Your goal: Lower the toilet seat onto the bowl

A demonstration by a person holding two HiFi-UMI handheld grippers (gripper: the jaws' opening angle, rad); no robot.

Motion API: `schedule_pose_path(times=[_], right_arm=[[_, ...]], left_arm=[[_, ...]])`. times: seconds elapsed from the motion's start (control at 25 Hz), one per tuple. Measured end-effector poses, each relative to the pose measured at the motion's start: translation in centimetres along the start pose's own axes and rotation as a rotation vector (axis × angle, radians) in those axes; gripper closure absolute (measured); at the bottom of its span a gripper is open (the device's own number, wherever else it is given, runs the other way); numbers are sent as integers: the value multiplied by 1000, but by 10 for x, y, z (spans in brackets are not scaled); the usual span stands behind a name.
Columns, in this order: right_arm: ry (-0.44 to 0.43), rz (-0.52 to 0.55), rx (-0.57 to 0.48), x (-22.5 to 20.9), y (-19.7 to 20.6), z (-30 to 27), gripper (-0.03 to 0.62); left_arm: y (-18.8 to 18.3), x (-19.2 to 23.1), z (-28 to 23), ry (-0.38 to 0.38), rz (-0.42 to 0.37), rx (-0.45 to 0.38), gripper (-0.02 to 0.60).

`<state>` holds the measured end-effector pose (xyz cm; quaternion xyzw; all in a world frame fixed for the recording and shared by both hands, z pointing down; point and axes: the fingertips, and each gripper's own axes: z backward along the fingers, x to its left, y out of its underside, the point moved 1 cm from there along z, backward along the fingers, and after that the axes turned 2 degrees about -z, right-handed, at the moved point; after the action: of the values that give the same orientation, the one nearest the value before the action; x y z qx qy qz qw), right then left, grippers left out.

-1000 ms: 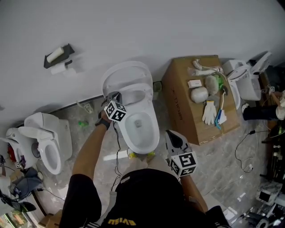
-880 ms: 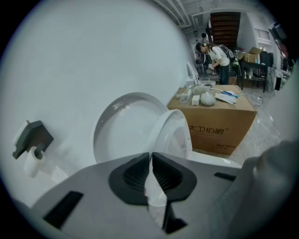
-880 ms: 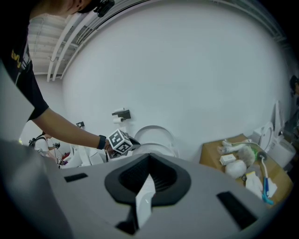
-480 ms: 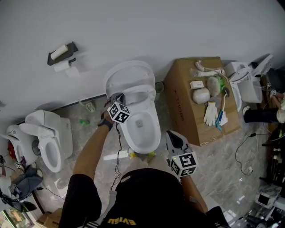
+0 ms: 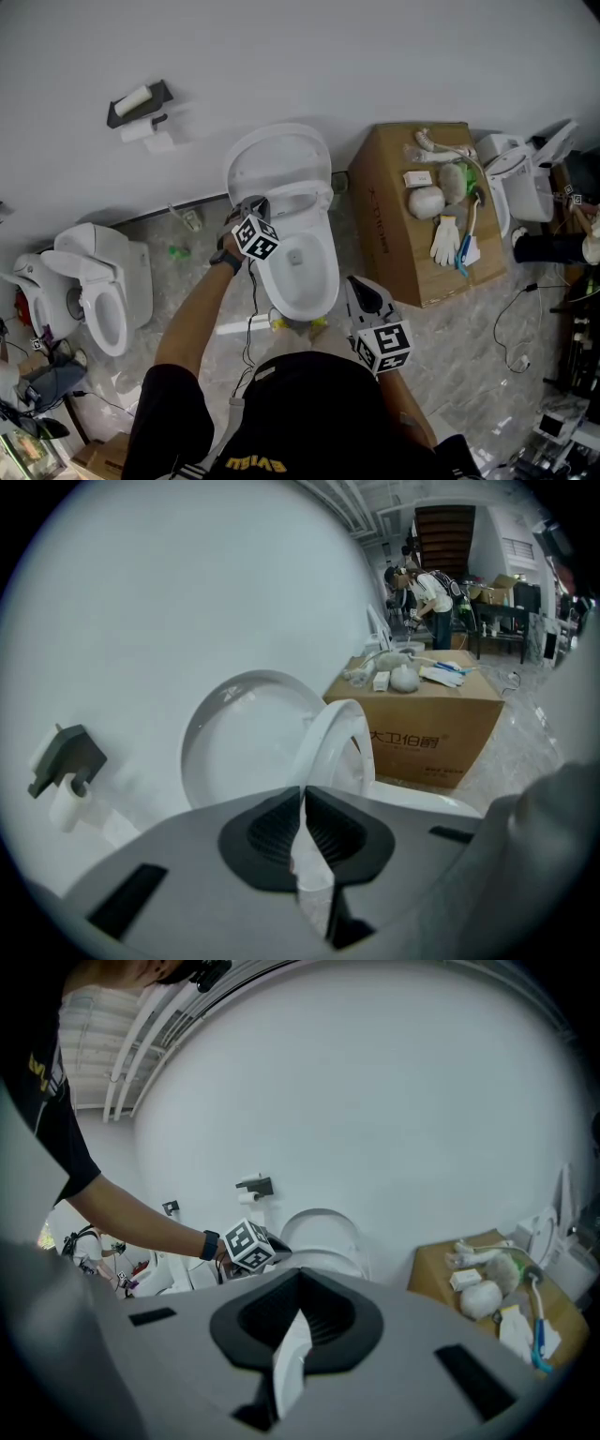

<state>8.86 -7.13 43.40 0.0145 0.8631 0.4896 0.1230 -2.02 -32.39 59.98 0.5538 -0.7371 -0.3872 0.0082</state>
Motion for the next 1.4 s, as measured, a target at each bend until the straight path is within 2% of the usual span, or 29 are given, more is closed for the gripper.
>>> schedule_pose_path(times=[0.36, 0.56, 0.64, 0.84, 1.4], right_arm=[[-3, 6, 3, 7, 6, 7, 602], [-6, 11, 8, 11, 9, 10, 602], [-4, 12, 6, 11, 10, 13, 601], [-6, 13, 7, 13, 14, 20, 602], [-15, 25, -2, 16, 16, 29, 602]], left_arm=[[2, -12, 8, 2, -18, -4, 554], [5, -21, 13, -55, -80, -4, 555], [5, -24, 15, -68, -83, -5, 555], [6, -32, 20, -45, -67, 1, 555], [12, -57, 34, -34, -91, 8, 555]])
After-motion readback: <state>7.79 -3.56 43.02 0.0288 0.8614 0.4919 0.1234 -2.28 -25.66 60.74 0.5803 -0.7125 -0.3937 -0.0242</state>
